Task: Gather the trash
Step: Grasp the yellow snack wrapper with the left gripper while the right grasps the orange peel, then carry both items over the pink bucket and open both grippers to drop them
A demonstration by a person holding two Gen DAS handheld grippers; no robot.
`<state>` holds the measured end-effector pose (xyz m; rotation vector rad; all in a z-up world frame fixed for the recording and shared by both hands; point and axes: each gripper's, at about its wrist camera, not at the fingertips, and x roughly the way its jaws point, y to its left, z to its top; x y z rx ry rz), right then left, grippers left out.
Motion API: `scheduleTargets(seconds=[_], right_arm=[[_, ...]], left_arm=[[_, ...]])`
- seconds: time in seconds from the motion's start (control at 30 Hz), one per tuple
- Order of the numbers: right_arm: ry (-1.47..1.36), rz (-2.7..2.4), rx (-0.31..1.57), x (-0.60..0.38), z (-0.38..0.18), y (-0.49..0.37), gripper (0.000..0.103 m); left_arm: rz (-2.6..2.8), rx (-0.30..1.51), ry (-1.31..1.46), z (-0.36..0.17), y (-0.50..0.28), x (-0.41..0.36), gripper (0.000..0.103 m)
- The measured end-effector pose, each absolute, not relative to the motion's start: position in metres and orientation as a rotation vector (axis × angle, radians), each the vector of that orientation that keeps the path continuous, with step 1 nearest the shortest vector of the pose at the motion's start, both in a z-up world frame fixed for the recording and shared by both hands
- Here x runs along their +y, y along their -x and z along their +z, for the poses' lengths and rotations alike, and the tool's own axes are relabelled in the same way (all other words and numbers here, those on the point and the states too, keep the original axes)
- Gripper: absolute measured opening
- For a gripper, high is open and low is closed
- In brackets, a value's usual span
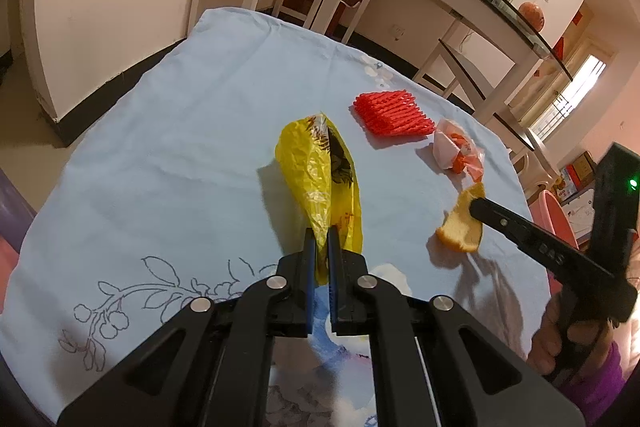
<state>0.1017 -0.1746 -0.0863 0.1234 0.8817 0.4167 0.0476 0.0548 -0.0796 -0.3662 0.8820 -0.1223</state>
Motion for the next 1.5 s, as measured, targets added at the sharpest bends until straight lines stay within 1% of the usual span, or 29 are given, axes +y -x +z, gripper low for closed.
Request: scheduleTargets(seconds=[0.37, 0.8, 1.17, 1.5], right_arm=[[-0.145, 0.399, 0.774, -0.186, -0.057, -0.047, 0.005], [-0.152, 0.339, 0.704, -0.221, -0.039, -0.007, 0.005], [-0.226, 0.227, 0.636, -0.281, -0.030, 0.009, 0.005], [-0.290, 0.051, 0.563, -0.356, -0.022, 0.021, 0.005]], left_arm=[[-0.123, 0.851, 0.302, -0.064, -0.037, 0.037, 0.005], [-0.165, 0.824, 0.217, -0.041, -0.029, -0.013, 0.005], [-0.241, 0.799, 0.143, -0.028, -0.032, -0.067, 0.005], [-0.407, 0.778, 0.095, -0.019, -0.035, -0.137, 0.005]])
